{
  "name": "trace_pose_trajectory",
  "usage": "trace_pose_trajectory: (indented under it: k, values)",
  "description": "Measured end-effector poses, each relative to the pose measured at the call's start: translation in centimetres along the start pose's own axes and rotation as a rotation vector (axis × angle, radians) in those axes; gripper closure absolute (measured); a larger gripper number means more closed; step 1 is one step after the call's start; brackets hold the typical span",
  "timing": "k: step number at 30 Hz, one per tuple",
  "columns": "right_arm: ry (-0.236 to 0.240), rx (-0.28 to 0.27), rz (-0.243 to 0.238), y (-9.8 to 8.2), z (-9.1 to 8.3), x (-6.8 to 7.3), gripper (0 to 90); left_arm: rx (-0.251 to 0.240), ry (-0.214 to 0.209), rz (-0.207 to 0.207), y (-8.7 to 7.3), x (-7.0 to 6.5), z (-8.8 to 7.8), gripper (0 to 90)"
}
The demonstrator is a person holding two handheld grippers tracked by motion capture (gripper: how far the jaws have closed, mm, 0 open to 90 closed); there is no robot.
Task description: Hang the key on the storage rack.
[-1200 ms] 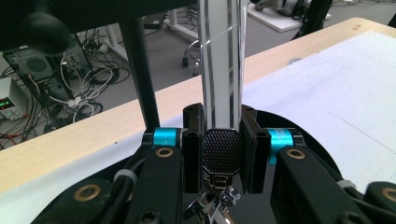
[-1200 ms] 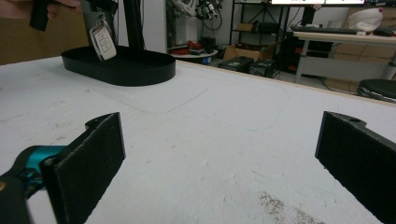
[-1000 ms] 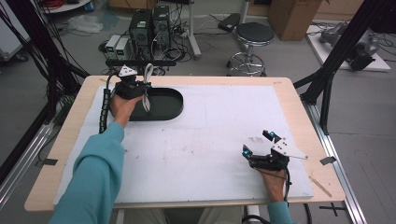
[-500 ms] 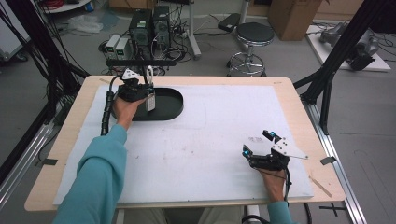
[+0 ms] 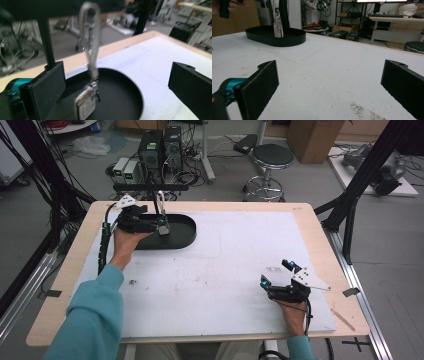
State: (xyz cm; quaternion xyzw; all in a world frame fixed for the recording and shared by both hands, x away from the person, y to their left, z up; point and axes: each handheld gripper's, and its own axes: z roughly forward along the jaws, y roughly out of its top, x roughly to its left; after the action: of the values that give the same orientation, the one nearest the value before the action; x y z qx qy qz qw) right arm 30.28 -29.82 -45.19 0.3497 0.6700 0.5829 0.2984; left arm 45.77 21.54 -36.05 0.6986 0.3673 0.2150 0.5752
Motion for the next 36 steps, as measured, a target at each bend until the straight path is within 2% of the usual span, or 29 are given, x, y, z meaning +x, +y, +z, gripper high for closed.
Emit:
trace_pose_trajectory:
  k: [4,7,9,10,12,15,17,24,28,31,33,36]
  values:
    - [0.001,-0.005,0.013,-0.1,-0.1,-0.1,0.8,-0.086,-0.053,0.054,-1.4,-1.4,-3.2,1.7]
    - [-0.003,-0.021,0.016,-0.2,-0.2,-0.2,0.9,-0.154,-0.069,0.110,-3.8,-2.9,-6.4,1.7]
    - [-0.003,-0.030,0.033,-0.2,-0.3,-0.2,0.9,-0.209,-0.063,0.137,-5.6,-3.8,-8.5,1.7]
    - [-0.003,-0.030,0.033,-0.2,-0.3,-0.2,0.9,-0.234,-0.059,0.137,-6.5,-4.1,-9.4,1.7]
    - [-0.005,-0.043,0.032,-0.3,-0.4,-0.3,0.9,-0.253,-0.048,0.130,-7.6,-4.4,-10.8,1.7]
    - [-0.006,-0.046,0.027,-0.3,-0.5,-0.1,0.9,-0.261,-0.036,0.133,-9.0,-4.7,-12.4,1.7]
    - [-0.008,-0.046,0.024,-0.3,-0.4,-0.1,0.9,-0.266,-0.038,0.121,-10.0,-4.6,-13.3,1.7]
    - [-0.011,-0.046,0.013,-0.3,-0.4,0.0,0.9,-0.280,-0.025,0.094,-13.5,-4.7,-15.5,1.7]
    - [-0.010,-0.050,0.004,-0.4,-0.5,0.1,0.9,-0.296,0.001,0.126,-14.6,-5.0,-15.7,1.7]
    - [-0.012,-0.056,-0.006,-0.4,-0.5,0.2,0.8,-0.294,0.005,0.128,-14.7,-4.9,-15.7,1.7]
    - [-0.013,-0.059,-0.010,-0.4,-0.5,0.2,0.9,-0.295,0.002,0.116,-14.8,-4.9,-15.7,1.7]
    - [-0.011,-0.055,-0.010,-0.4,-0.5,0.2,0.9,-0.289,0.007,0.138,-14.8,-5.1,-15.6,1.7]
